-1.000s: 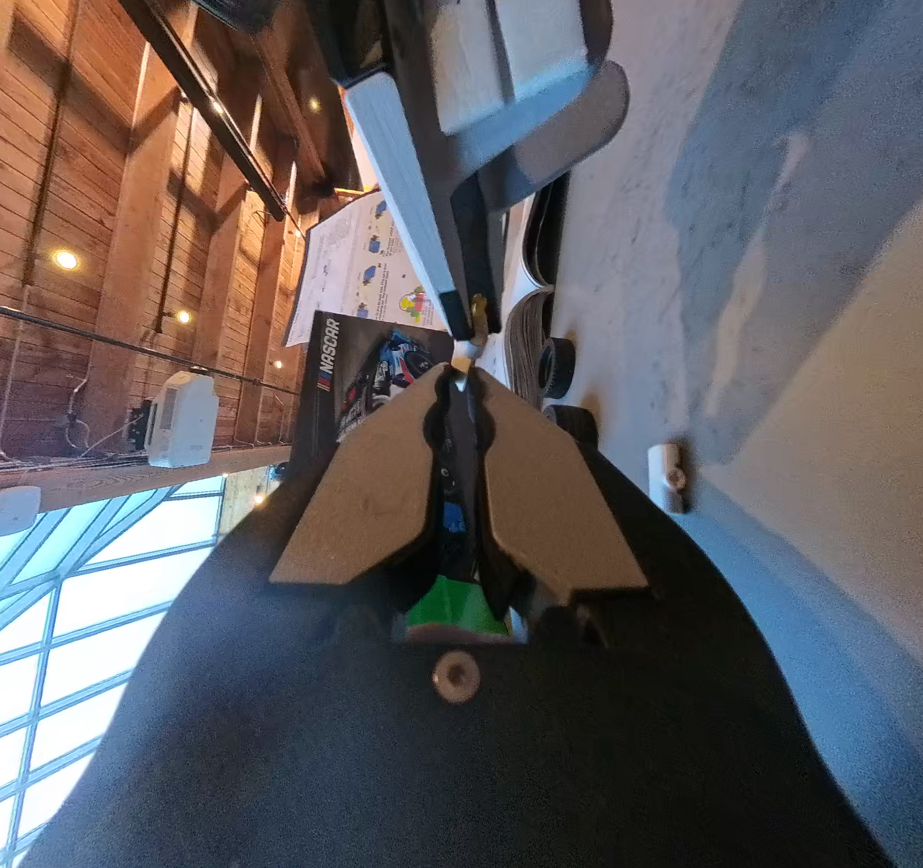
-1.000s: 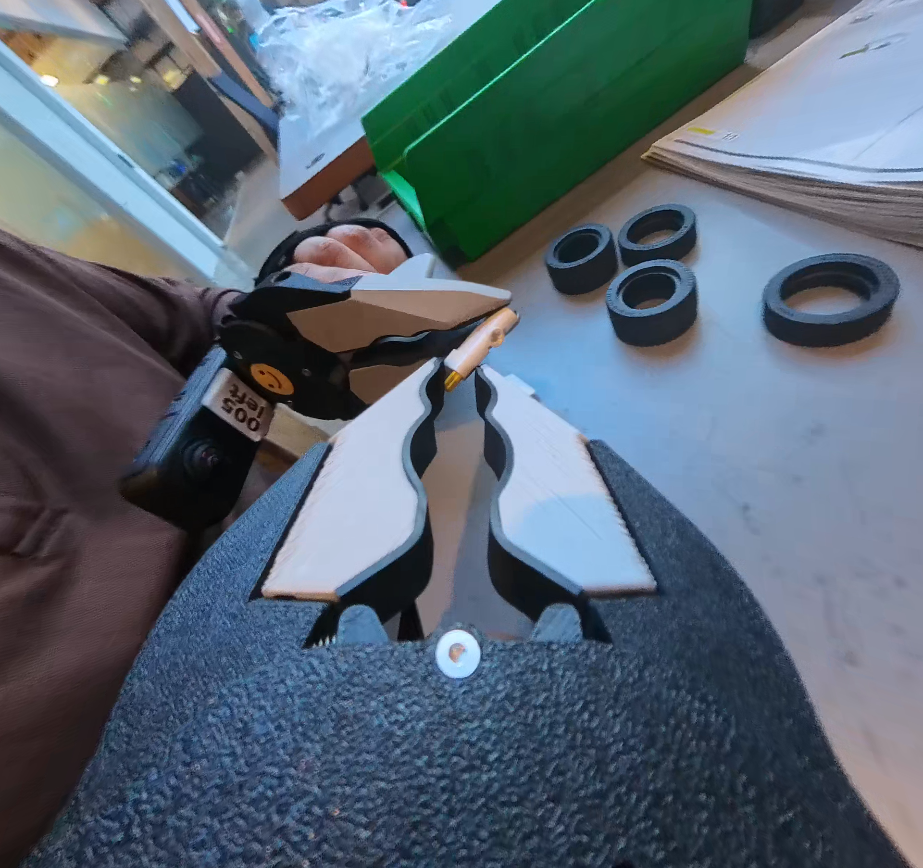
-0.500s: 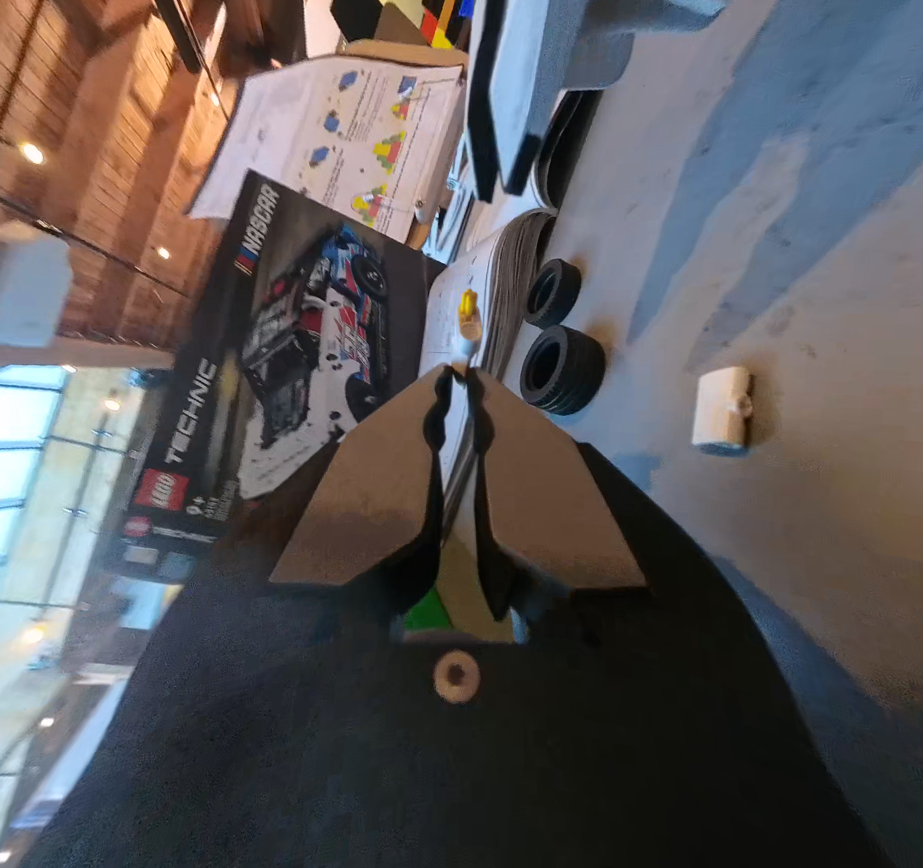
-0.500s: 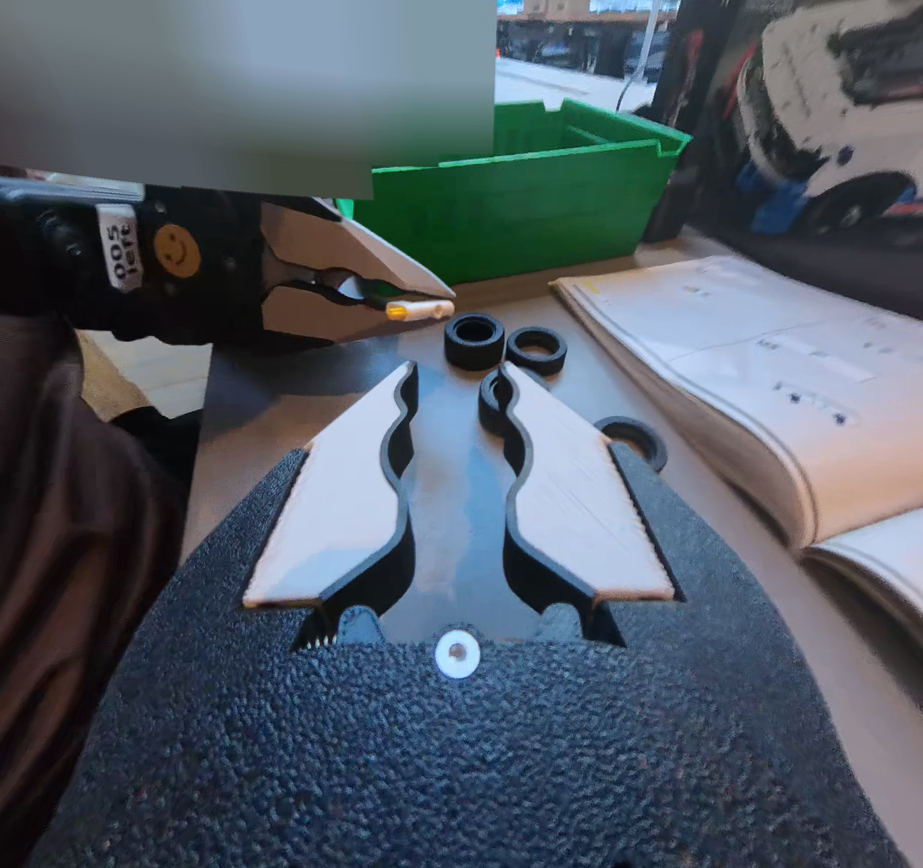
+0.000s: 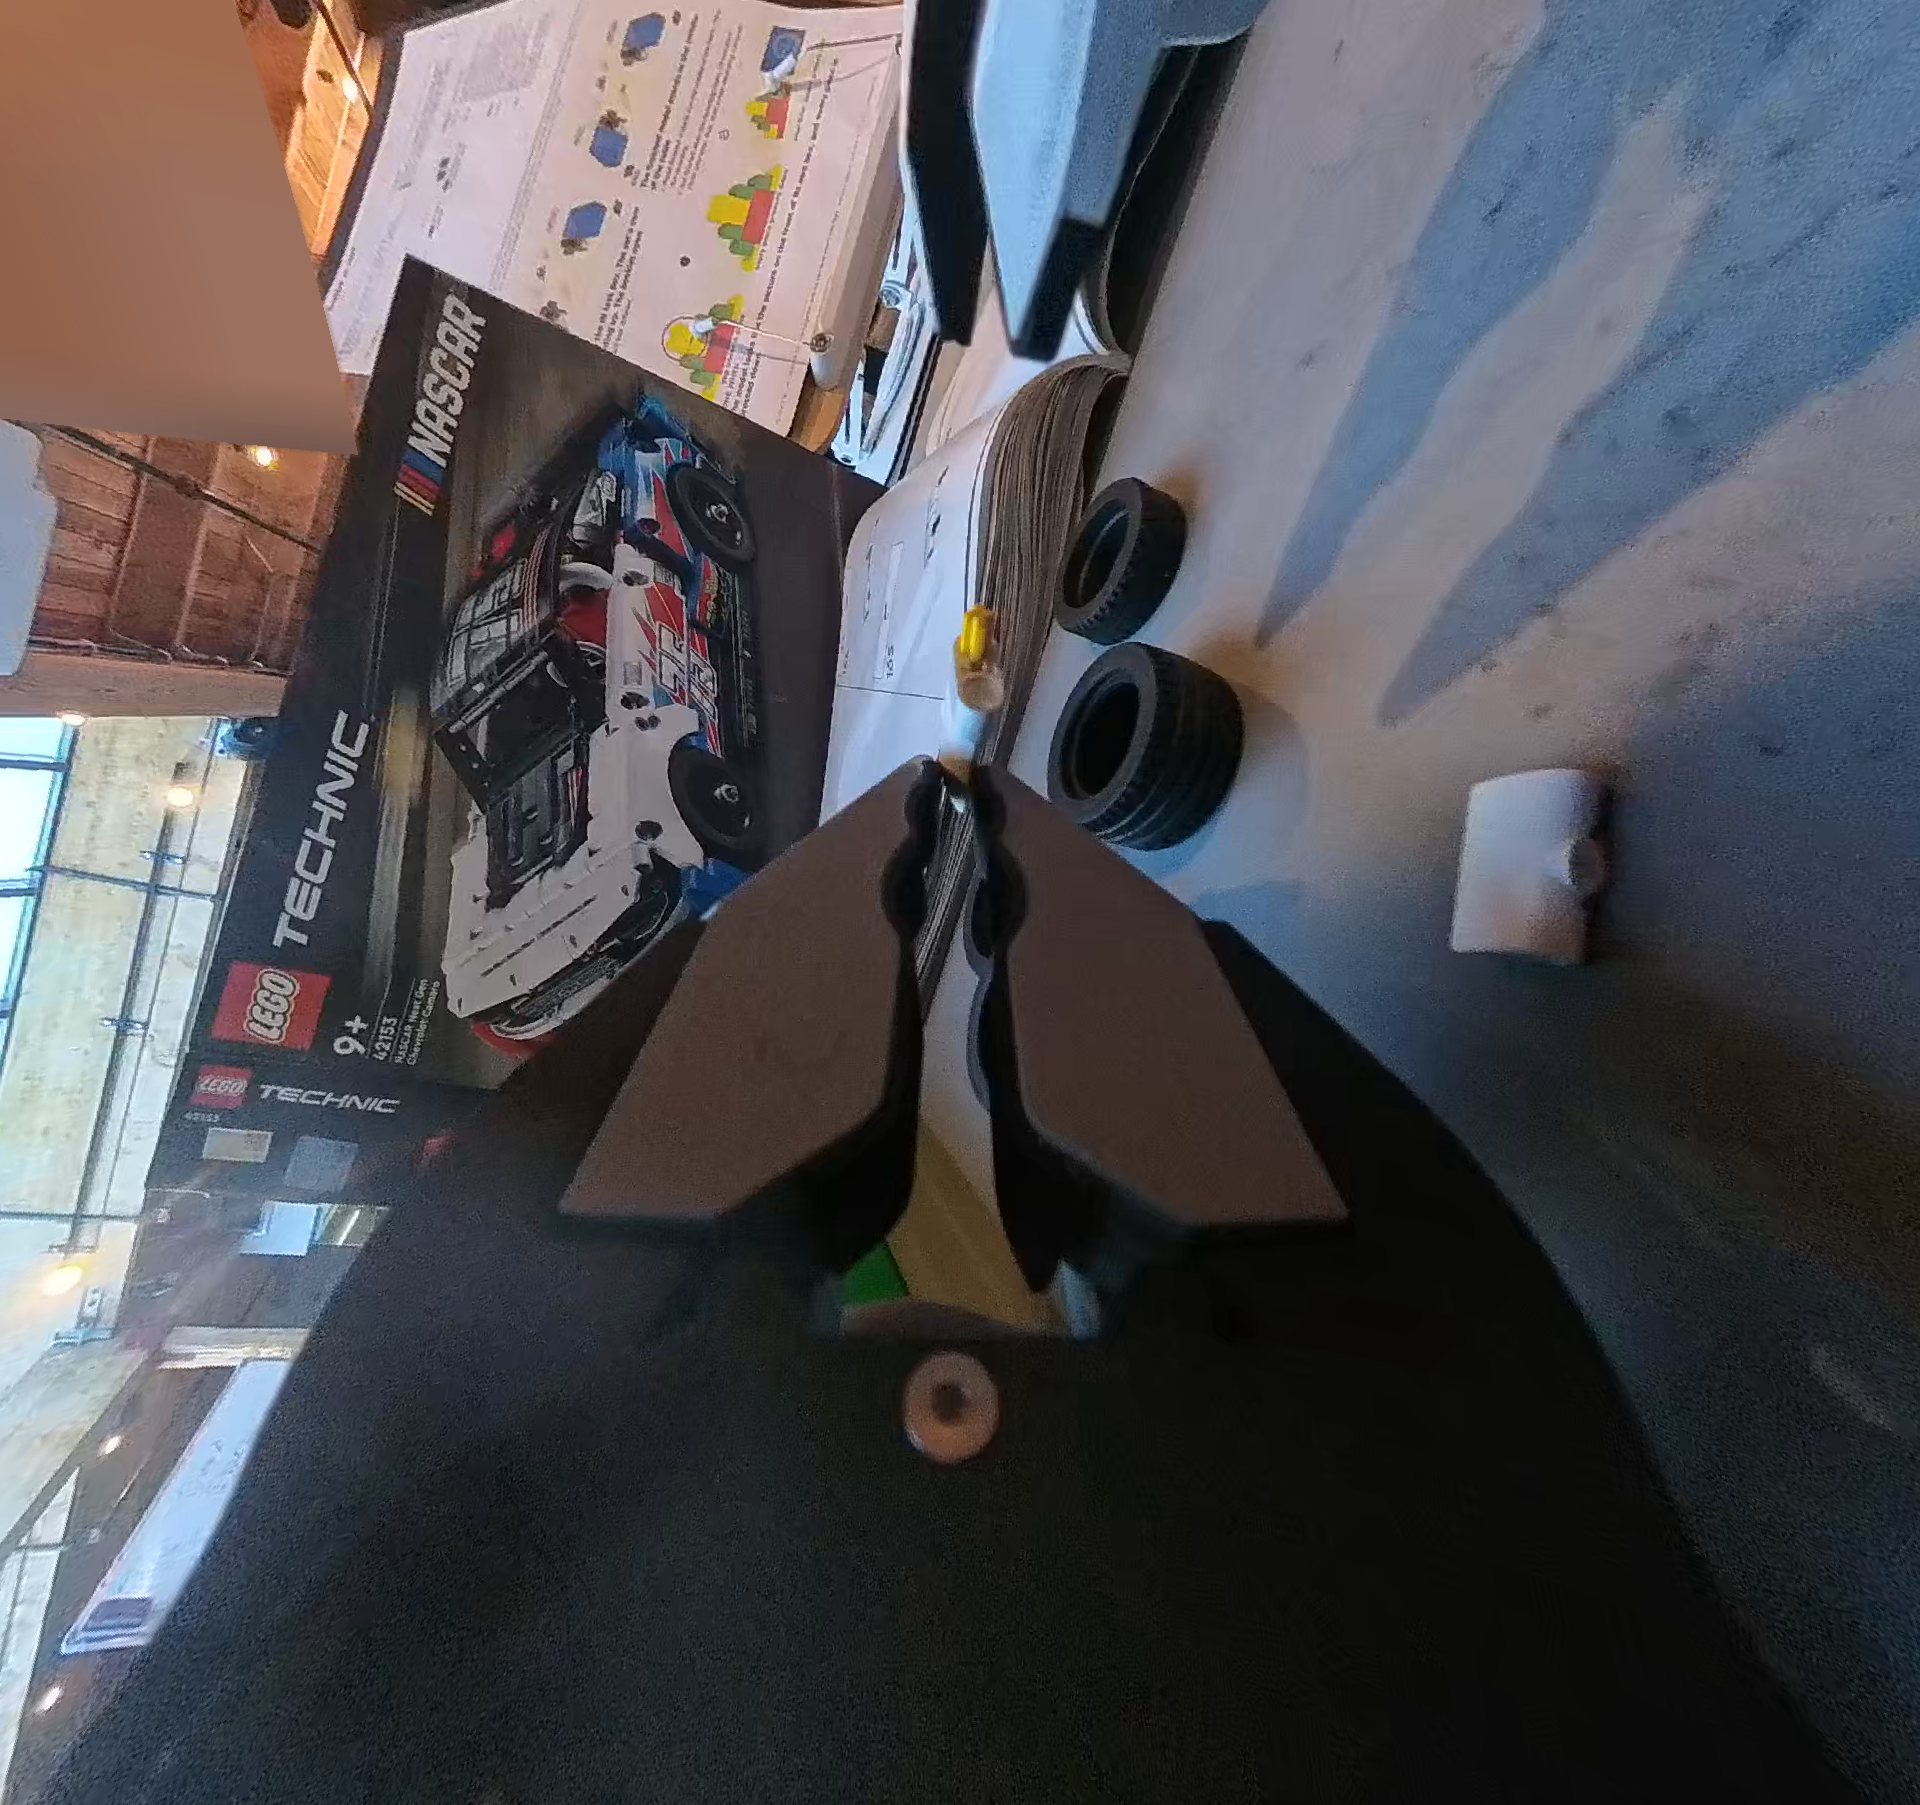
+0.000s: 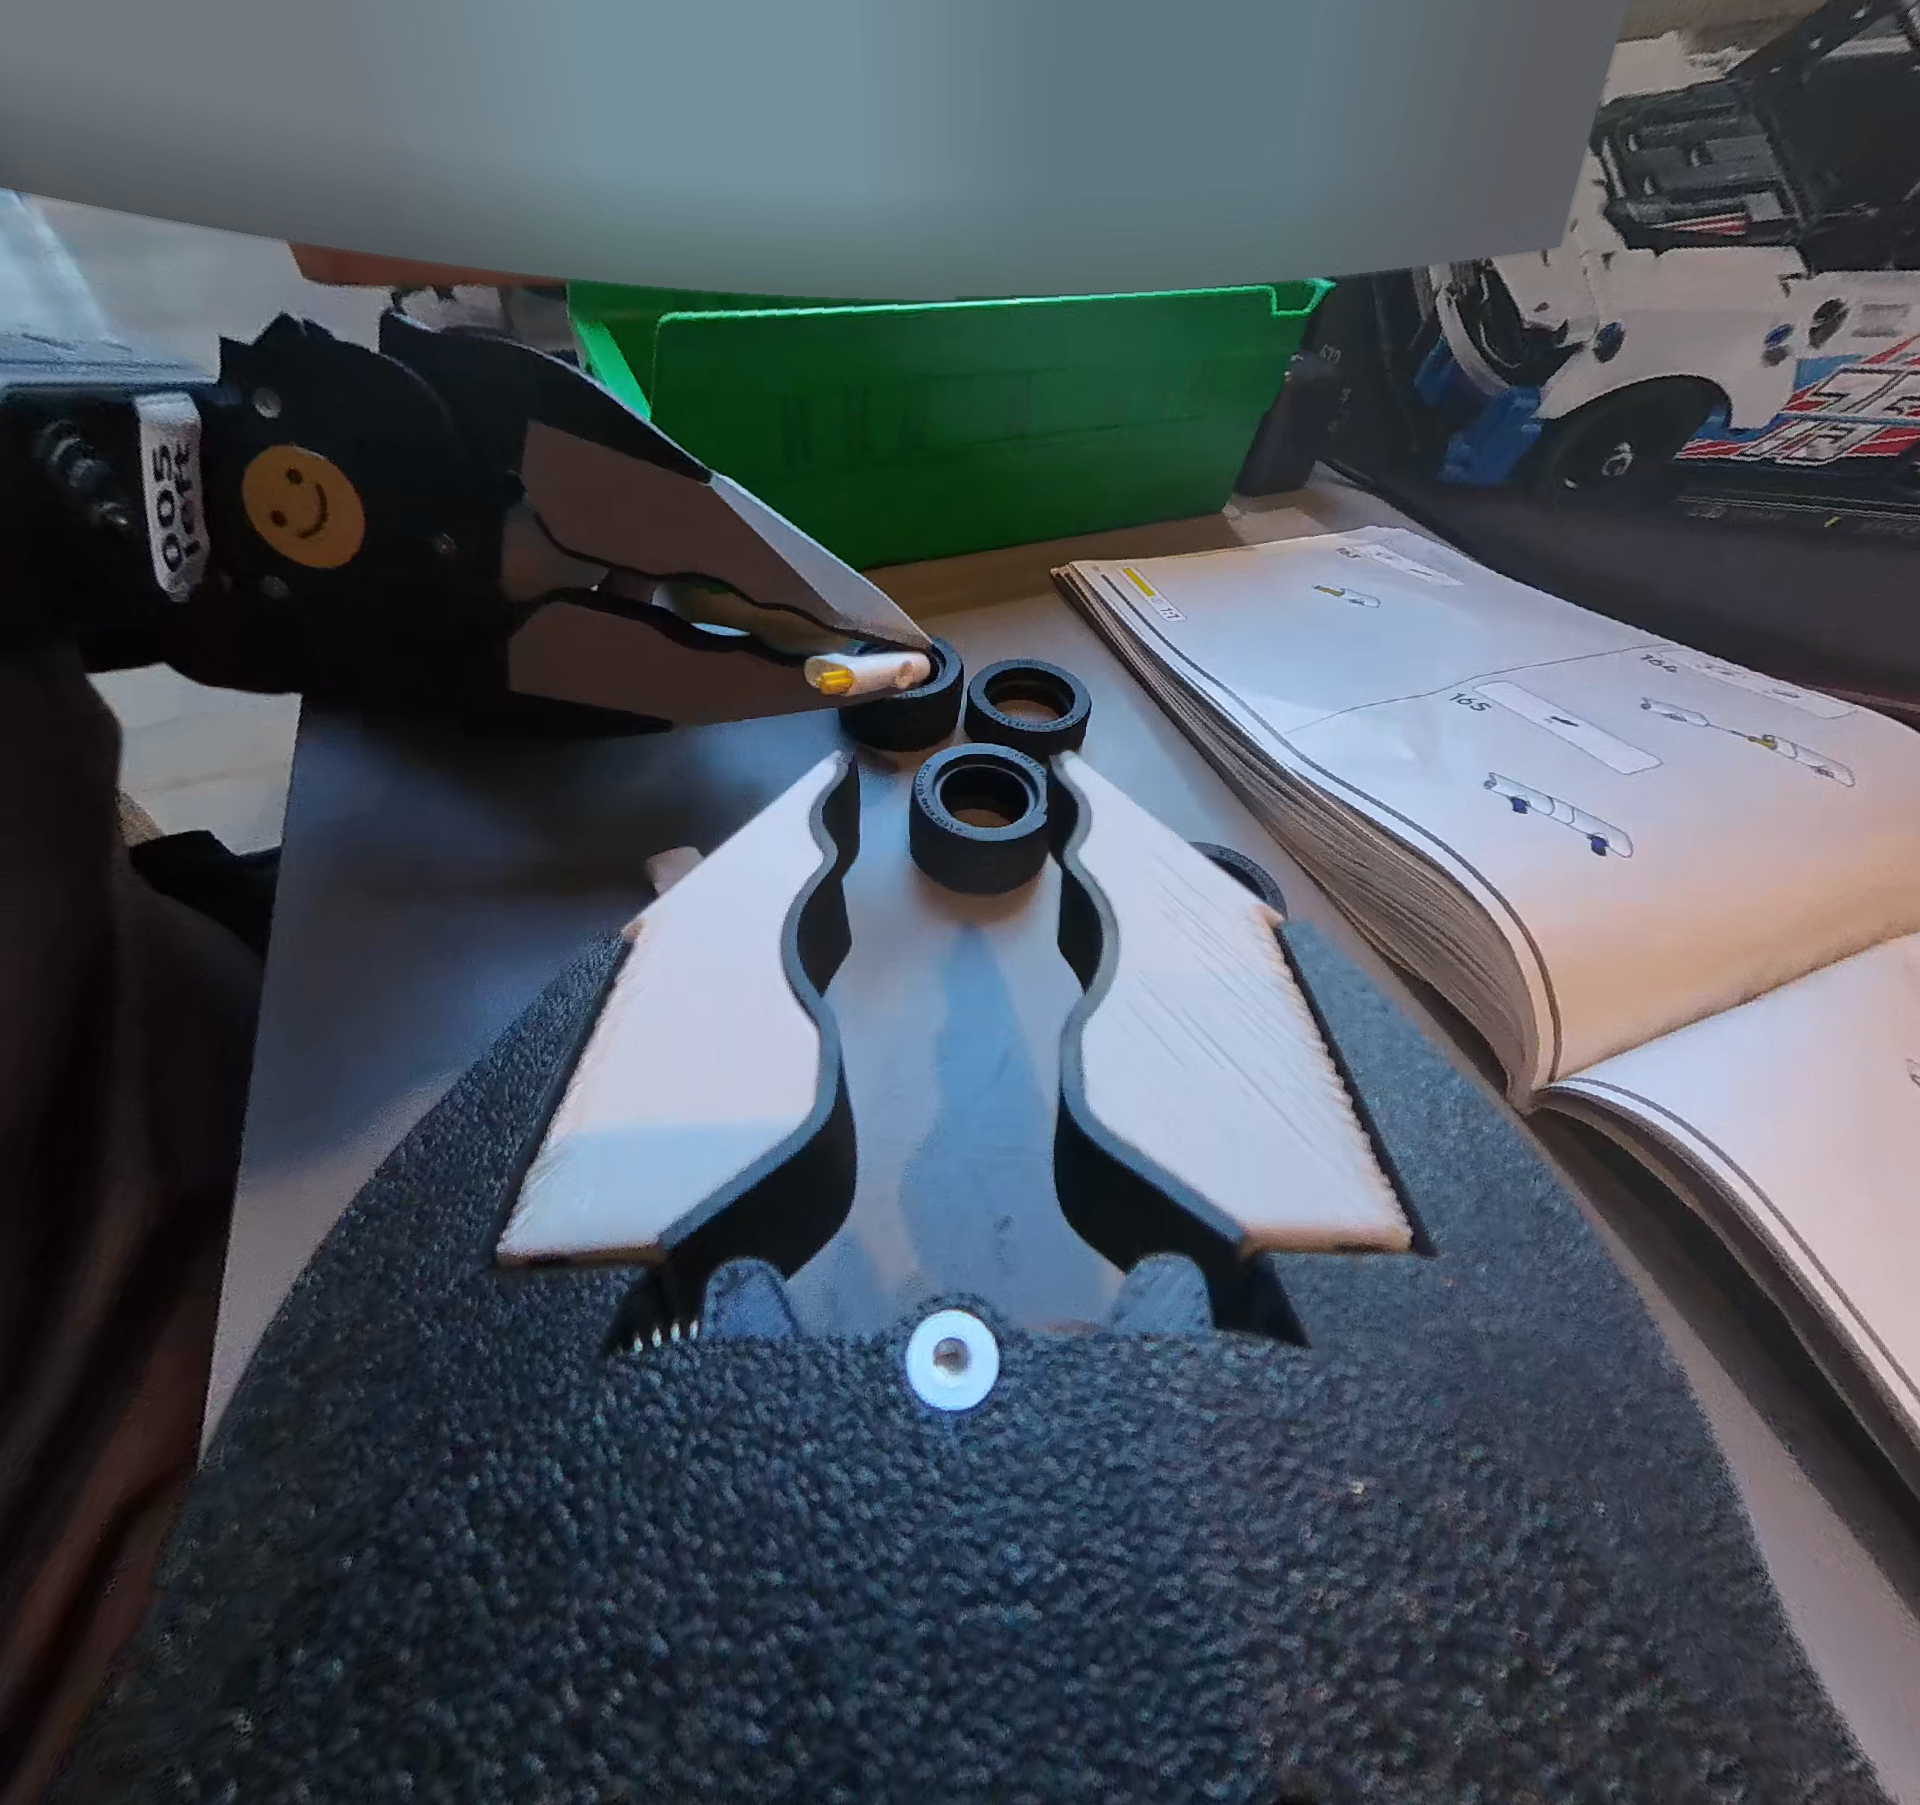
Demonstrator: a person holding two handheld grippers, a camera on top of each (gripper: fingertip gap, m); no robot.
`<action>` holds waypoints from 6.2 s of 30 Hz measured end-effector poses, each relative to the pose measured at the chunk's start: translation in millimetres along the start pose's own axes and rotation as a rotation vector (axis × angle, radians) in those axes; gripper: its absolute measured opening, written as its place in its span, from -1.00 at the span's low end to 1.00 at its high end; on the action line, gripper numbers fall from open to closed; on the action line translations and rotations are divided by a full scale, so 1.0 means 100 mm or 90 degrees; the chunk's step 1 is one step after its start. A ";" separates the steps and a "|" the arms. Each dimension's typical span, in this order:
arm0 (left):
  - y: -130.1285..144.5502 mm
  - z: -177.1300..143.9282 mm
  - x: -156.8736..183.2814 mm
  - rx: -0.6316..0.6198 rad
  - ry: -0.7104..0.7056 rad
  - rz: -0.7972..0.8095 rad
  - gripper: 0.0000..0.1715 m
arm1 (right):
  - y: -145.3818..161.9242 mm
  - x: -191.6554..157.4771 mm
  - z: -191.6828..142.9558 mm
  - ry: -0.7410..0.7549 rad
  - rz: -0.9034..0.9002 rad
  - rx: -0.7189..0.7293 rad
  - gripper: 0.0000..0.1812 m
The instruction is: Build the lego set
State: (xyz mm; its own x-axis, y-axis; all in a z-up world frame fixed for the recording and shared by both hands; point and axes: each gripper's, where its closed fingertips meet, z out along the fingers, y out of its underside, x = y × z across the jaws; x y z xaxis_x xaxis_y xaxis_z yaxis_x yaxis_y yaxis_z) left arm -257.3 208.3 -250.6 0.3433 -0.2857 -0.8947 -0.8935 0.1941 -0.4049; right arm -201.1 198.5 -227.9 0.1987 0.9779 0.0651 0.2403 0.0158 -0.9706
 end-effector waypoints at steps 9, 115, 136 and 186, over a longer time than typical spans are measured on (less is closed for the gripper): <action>0.00 -0.17 0.17 -0.010 0.109 -0.060 -0.97 | 0.05 -0.13 0.03 -0.036 -0.033 -0.026 -0.71; 0.93 -0.87 0.07 -0.107 0.064 -0.128 -1.00 | -0.09 -0.91 1.43 -0.165 -0.346 -0.063 -0.77; 0.76 -0.85 0.31 -0.098 0.216 -0.211 -1.00 | 0.24 -0.60 0.63 -0.233 -0.136 -0.171 -0.71; 0.16 -0.63 0.40 -0.078 0.263 -0.249 -0.68 | 0.24 -0.68 0.40 -0.409 0.261 -0.236 -0.92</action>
State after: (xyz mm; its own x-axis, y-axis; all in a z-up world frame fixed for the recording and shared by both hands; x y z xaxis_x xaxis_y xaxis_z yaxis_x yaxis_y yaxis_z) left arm -276.5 141.1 -280.9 0.5345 -0.6621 -0.5253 -0.7587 -0.1019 -0.6434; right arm -246.8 140.9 -264.9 -0.2135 0.8212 -0.5291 0.5856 -0.3259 -0.7422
